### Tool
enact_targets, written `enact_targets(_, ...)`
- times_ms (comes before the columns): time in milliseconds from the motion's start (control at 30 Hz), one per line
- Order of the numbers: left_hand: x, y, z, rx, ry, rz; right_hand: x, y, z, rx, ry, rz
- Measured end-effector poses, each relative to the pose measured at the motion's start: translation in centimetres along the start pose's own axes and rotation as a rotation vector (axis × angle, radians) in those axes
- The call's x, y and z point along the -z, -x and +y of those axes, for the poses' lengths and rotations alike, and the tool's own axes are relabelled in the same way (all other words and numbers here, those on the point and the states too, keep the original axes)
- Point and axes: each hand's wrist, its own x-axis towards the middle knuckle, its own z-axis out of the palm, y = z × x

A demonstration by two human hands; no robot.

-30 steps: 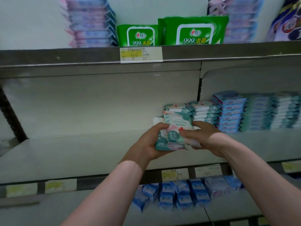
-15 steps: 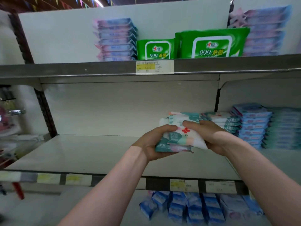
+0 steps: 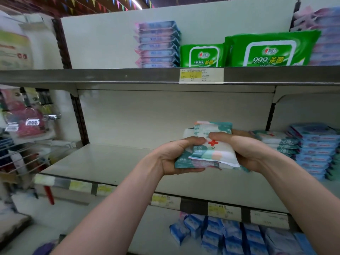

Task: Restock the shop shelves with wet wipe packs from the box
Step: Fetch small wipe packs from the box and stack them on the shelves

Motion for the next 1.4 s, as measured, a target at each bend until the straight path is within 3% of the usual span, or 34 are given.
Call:
enact_targets(267, 3.3, 4.1, 0.3, -0.013, 0.014, 0.017, -5.1, 1.9, -1.4, 0.043, 0.038, 0.044)
enact_targets(567, 9.1, 12.0, 1.5, -0.050, 0.015, 0.040, -13.9, 4.4, -3.3, 0.141, 0.020, -0.040)
enact_targets(900, 15.6, 21.5, 5.2, -0.149, -0.098, 0.128, -22.7, 7.0, -7.9, 0.251, -0.046, -0.006)
enact_targets(1167, 18.5, 24.1, 9.4, -0.247, -0.354, 0.251, -26.6, 7.1, -11.3, 0.359, -0.088, -0.006)
enact_targets(1333, 20.3, 23.7, 13.5, -0.270, -0.418, 0.324, -25.1, 6.2, -14.6, 0.594, 0.105, 0.050)
enact_targets(1400, 20.8, 23.5, 15.1, -0.279, -0.391, 0.336, -23.9, 5.4, -15.1, 0.823, 0.486, 0.115)
